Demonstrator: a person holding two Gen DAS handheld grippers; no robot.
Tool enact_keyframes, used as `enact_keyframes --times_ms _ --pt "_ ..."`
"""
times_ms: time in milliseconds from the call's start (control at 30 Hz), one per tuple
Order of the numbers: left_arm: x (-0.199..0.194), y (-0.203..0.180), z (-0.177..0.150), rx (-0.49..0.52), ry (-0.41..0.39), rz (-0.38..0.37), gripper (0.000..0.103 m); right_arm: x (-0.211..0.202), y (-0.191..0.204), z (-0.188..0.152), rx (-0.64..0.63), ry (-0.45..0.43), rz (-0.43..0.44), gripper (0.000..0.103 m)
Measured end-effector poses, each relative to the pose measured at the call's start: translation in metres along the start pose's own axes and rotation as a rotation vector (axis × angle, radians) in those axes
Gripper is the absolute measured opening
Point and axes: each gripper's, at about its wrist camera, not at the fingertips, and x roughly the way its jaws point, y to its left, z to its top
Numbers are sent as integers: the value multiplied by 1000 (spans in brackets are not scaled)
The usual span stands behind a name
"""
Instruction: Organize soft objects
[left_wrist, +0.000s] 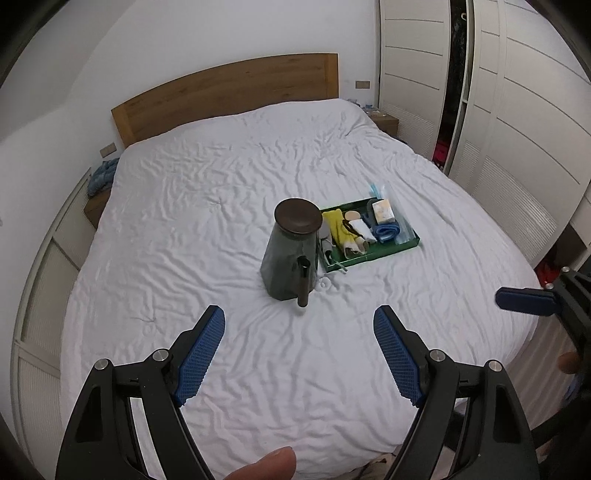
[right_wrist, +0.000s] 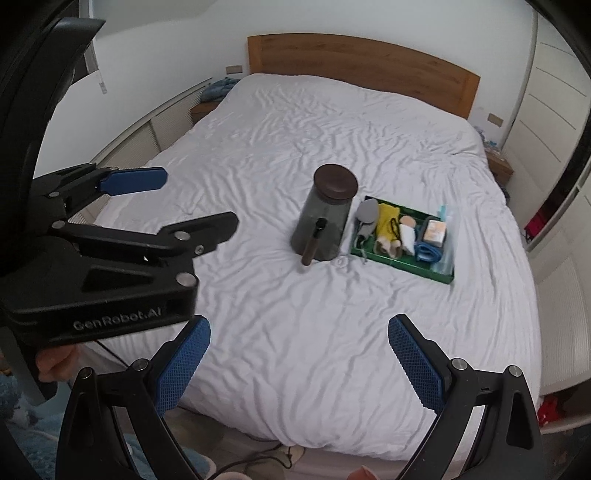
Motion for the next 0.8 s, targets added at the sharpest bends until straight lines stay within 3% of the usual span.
enact_keyframes --times_ms 533,800 --pt "14 38 -2 -42 -13 69 78 61 -2 18 17 29 16 99" --pt "-27 72 -16 -50 -5 123 78 23 -8 15 24 42 -58 99"
